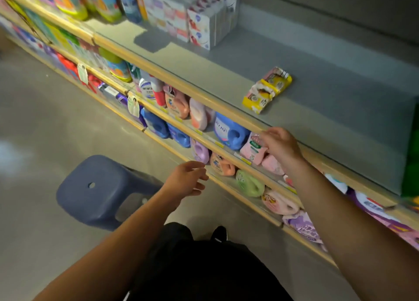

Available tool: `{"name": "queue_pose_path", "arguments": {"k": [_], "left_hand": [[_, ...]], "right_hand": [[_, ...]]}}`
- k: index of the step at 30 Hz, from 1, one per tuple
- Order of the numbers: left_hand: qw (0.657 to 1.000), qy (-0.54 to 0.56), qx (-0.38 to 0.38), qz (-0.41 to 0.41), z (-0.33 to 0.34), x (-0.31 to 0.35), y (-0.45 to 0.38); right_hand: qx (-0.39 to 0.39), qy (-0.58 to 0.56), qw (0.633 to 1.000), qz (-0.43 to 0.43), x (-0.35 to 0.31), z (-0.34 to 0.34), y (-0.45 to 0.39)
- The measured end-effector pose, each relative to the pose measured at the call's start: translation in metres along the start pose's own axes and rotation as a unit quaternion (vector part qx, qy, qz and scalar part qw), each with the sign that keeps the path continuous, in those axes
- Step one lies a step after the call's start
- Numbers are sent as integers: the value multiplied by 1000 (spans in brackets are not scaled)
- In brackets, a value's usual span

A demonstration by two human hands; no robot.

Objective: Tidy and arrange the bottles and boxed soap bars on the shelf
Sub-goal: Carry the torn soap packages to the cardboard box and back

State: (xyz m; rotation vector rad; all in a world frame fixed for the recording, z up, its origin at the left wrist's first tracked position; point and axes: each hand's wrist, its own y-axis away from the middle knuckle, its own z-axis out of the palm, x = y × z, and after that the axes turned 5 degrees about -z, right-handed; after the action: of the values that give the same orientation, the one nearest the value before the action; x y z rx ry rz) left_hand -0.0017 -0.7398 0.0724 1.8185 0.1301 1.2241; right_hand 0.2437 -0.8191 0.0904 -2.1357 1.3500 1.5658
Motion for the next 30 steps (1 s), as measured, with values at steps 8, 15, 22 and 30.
{"name": "queue_pose_path", "arguments": {"k": [8, 15, 22, 30], "left_hand": [[997, 28, -59, 48, -22, 103, -58], [991, -17, -114, 74, -38, 182, -126], [980, -56, -175, 68, -24, 224, -172], [962, -129, -233, 59, 6, 229, -191]], "right_hand": [[112, 119, 985, 49, -61, 24, -93], [190, 169, 961, 107, -78, 61, -117], [242, 76, 961, 106, -84, 77, -117], [286, -137, 938, 140, -84, 89, -113]]}}
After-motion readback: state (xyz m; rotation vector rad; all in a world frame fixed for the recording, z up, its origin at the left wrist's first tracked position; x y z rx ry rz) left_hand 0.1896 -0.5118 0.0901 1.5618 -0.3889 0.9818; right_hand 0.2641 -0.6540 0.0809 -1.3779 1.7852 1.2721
